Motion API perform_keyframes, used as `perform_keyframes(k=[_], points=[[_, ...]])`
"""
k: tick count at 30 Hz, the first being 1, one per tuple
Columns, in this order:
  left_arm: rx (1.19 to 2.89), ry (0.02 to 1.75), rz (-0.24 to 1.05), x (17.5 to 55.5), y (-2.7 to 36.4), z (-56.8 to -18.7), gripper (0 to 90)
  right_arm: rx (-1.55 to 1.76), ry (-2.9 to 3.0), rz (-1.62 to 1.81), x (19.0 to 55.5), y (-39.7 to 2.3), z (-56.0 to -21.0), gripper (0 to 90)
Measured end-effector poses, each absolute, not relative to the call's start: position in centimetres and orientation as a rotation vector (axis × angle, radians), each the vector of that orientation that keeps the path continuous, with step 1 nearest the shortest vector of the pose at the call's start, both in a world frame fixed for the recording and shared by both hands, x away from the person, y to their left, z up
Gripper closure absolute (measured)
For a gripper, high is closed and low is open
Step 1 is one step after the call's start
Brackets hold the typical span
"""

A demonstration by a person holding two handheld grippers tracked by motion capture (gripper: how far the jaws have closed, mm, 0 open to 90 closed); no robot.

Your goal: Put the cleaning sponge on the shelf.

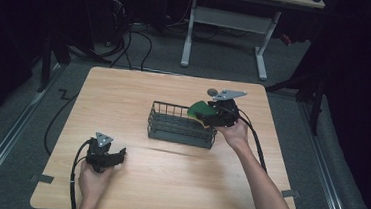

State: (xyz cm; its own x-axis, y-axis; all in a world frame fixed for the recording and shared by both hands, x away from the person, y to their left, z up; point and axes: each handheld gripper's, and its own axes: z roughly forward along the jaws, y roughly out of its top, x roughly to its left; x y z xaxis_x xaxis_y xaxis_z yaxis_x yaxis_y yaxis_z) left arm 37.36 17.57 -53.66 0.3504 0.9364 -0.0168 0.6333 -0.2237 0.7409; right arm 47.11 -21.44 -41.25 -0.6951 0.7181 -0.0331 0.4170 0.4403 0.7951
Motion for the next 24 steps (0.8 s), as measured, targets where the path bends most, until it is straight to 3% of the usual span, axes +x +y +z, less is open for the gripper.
perform_keyframes(k=[24], points=[[1.953,1.364,0.584,37.36,17.57,-53.66,26.7,0.923,2.34,1.003,46.69,-20.82,-41.57,31.2]])
